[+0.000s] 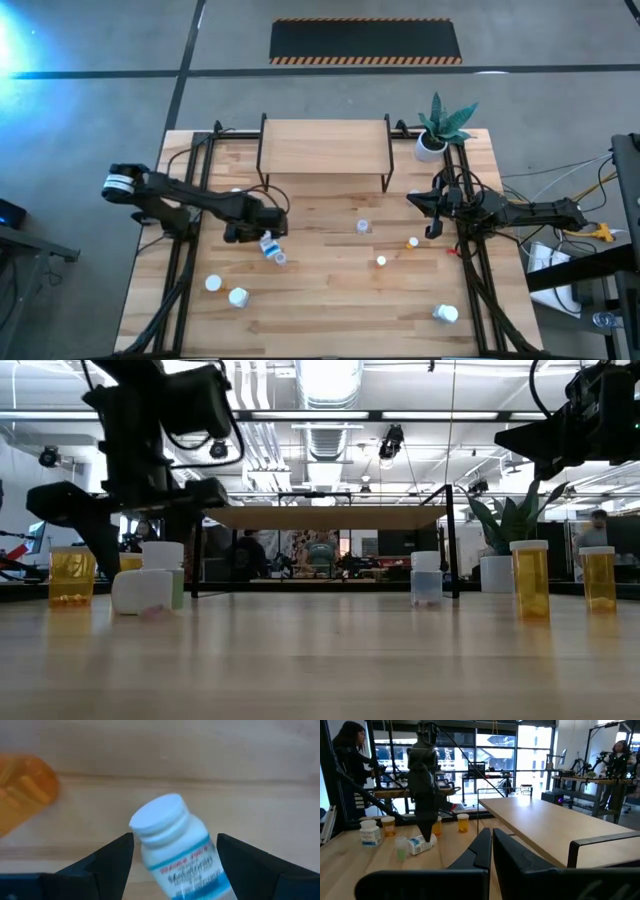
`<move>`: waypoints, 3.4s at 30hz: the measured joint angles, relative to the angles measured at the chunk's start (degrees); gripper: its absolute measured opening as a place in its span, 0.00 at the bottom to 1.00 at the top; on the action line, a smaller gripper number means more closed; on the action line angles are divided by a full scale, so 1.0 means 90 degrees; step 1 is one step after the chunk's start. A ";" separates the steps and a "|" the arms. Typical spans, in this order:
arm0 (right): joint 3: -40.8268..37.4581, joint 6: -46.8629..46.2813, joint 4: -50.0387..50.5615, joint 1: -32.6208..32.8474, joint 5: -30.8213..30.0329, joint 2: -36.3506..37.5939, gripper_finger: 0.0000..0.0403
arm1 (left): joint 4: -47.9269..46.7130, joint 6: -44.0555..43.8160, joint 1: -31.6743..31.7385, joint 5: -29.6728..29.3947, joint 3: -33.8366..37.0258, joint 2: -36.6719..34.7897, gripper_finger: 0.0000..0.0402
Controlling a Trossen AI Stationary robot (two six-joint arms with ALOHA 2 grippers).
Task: Pick and place medicine bottles onto shelf by color
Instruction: Put the top left white pill bottle on the shelf, then put the left white pill bottle on the shelf aligned with the other white pill bottle
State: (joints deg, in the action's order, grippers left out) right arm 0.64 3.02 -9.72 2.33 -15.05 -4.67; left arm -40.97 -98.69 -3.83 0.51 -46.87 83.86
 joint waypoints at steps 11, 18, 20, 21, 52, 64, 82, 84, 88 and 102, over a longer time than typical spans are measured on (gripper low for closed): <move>0.0000 0.0083 0.0116 0.0002 0.0000 0.0000 0.02 | 0.0141 0.0049 0.0221 0.0017 0.0047 0.0516 0.65; 0.0000 0.0159 0.0270 0.0000 0.0000 -0.0007 0.02 | 0.0427 0.0136 0.0223 0.0007 0.0048 0.0592 0.51; 0.0002 0.0173 0.0270 0.0002 0.0000 -0.0003 0.02 | 0.0437 0.0177 0.0223 0.0007 0.0044 0.0587 0.48; 0.0001 0.0174 0.0268 0.0000 0.0000 0.0000 0.02 | 0.0437 0.0203 0.0223 0.0005 0.0044 0.0578 0.48; 0.0001 0.0355 -0.0203 0.0000 -0.0093 0.0012 0.02 | 0.3265 0.8664 0.2540 -0.6439 -0.3038 0.0799 0.48; 0.0002 0.0285 -0.0191 0.0000 -0.0236 0.0007 0.02 | 0.4859 0.8721 0.3252 -0.6465 -0.2223 0.1447 0.54; 0.0000 0.0285 -0.0189 0.0000 -0.0236 0.0007 0.02 | 0.4725 0.9202 0.3248 -0.6132 -0.2156 0.1333 0.70; 0.0002 0.0285 -0.0189 0.0000 -0.0236 0.0007 0.02 | 0.4724 0.9202 0.3247 -0.6121 -0.2156 0.1220 0.75; 0.0001 0.0285 -0.0187 0.0000 -0.0236 0.0007 0.02 | 0.4482 0.9238 0.3244 -0.6060 -0.2169 0.0971 0.84; 0.0000 0.0239 -0.0138 0.0000 -0.0236 0.0000 0.02 | 0.2635 0.9873 0.2102 -0.5501 -0.2290 -0.1376 0.89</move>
State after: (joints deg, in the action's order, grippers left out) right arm 0.64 5.17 -10.96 2.33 -17.17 -4.67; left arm -17.26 -9.83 15.09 -49.00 -67.49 71.47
